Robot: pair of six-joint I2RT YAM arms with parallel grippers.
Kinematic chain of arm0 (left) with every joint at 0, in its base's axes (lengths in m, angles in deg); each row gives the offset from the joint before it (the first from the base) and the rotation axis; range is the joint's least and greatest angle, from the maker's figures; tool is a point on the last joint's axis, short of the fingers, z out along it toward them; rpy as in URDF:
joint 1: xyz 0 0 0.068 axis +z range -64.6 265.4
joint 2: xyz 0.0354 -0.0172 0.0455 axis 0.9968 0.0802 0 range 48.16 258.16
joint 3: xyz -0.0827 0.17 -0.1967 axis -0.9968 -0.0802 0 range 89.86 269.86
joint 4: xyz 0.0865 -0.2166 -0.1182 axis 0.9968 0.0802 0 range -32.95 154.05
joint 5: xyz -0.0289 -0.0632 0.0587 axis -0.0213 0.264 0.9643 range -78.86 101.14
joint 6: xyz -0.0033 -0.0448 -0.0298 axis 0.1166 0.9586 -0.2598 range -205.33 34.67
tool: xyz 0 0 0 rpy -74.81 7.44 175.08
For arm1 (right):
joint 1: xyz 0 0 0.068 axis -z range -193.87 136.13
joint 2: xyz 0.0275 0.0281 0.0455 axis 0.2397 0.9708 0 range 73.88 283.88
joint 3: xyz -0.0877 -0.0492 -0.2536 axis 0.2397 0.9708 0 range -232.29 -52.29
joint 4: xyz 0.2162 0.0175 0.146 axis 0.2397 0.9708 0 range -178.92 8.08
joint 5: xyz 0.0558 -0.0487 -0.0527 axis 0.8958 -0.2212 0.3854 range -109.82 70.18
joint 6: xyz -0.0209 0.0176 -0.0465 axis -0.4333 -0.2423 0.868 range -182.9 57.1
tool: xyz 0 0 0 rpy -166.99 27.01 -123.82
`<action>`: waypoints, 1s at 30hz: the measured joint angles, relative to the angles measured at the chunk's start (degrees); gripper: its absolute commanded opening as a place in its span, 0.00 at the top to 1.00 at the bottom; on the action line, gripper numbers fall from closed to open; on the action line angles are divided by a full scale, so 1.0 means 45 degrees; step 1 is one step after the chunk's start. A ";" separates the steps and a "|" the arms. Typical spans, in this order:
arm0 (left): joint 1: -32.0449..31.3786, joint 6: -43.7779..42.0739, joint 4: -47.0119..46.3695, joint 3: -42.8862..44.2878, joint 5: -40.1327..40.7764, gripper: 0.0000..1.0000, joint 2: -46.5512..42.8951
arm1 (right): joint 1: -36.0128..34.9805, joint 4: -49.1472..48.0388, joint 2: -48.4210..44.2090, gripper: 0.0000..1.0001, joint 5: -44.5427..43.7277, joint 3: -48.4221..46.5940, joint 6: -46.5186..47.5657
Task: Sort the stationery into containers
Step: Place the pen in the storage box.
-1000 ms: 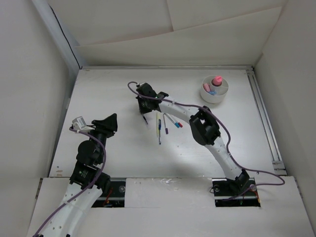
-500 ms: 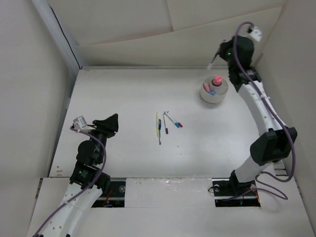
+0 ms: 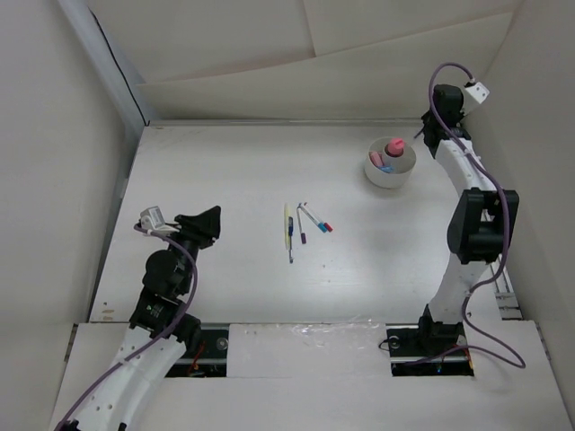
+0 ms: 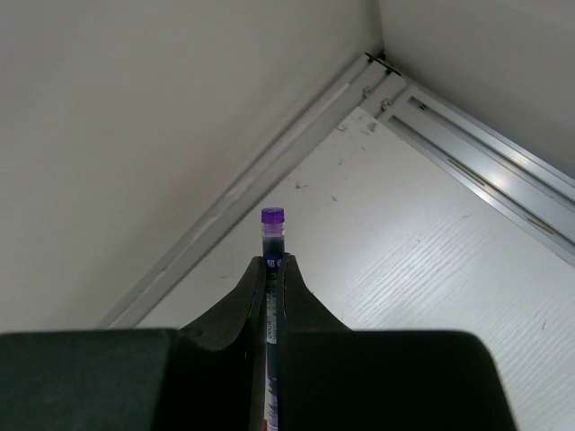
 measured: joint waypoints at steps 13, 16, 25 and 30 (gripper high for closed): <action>0.0000 -0.0005 -0.0369 0.0000 -0.0121 0.60 0.0675 | -0.0471 0.0015 0.2293 1.00 -0.2064 -0.1967 0.1962; 0.0000 -0.0015 -0.0403 0.0000 -0.0141 0.60 0.0733 | -0.0787 0.0000 0.2594 1.00 -0.2565 -0.2157 0.2497; 0.0000 -0.0019 -0.0413 0.0000 -0.0155 0.60 0.0738 | -0.1710 -0.0087 0.3439 1.00 -0.3735 -0.2307 0.3497; 0.0000 -0.0024 -0.0408 0.0000 -0.0151 0.60 0.0738 | -0.1923 -0.0306 0.3449 0.91 -0.4240 -0.2176 0.3623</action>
